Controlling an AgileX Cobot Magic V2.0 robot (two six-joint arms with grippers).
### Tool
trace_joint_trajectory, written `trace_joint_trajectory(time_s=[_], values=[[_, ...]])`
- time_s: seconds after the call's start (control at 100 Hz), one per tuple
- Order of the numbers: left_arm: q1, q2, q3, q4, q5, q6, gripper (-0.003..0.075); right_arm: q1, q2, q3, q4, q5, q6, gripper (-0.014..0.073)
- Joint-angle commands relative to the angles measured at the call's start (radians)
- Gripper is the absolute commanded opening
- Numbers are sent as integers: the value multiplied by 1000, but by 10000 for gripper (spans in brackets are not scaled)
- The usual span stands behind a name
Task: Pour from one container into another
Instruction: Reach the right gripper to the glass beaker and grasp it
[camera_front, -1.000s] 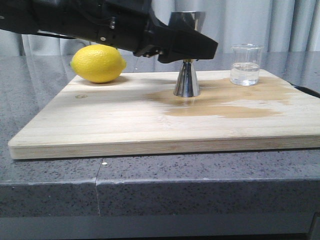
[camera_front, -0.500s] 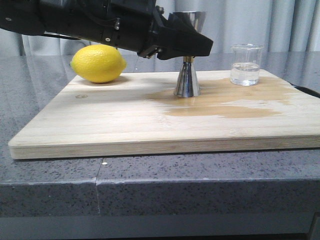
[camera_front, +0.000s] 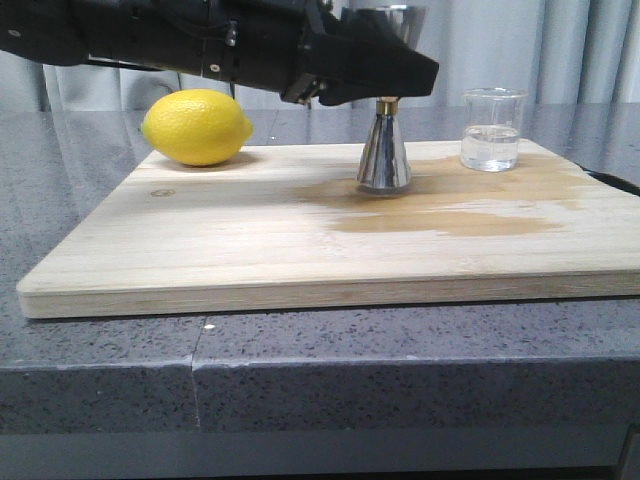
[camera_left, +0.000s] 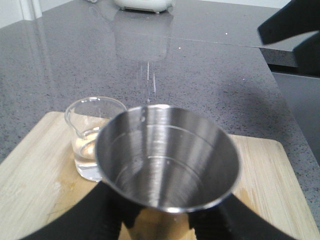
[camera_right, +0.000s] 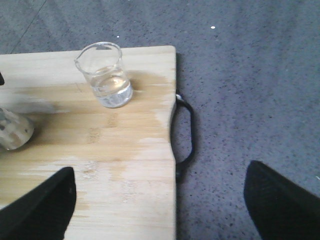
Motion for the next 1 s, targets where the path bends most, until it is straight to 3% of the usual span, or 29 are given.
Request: trace_joint_trajectory(time_s=[0.0,0.46,0.99], values=[[-4,-81,-31,-75,64,-13,264,24,50,-26,1,-145,-9,613],[-4,-93,-31,-75,66,-54,264,144,367,-23,-14,-577,-9,613],[-4,-93,-31,-75,66,-54,264,146,664,-23,-36,-1023,-2,613]])
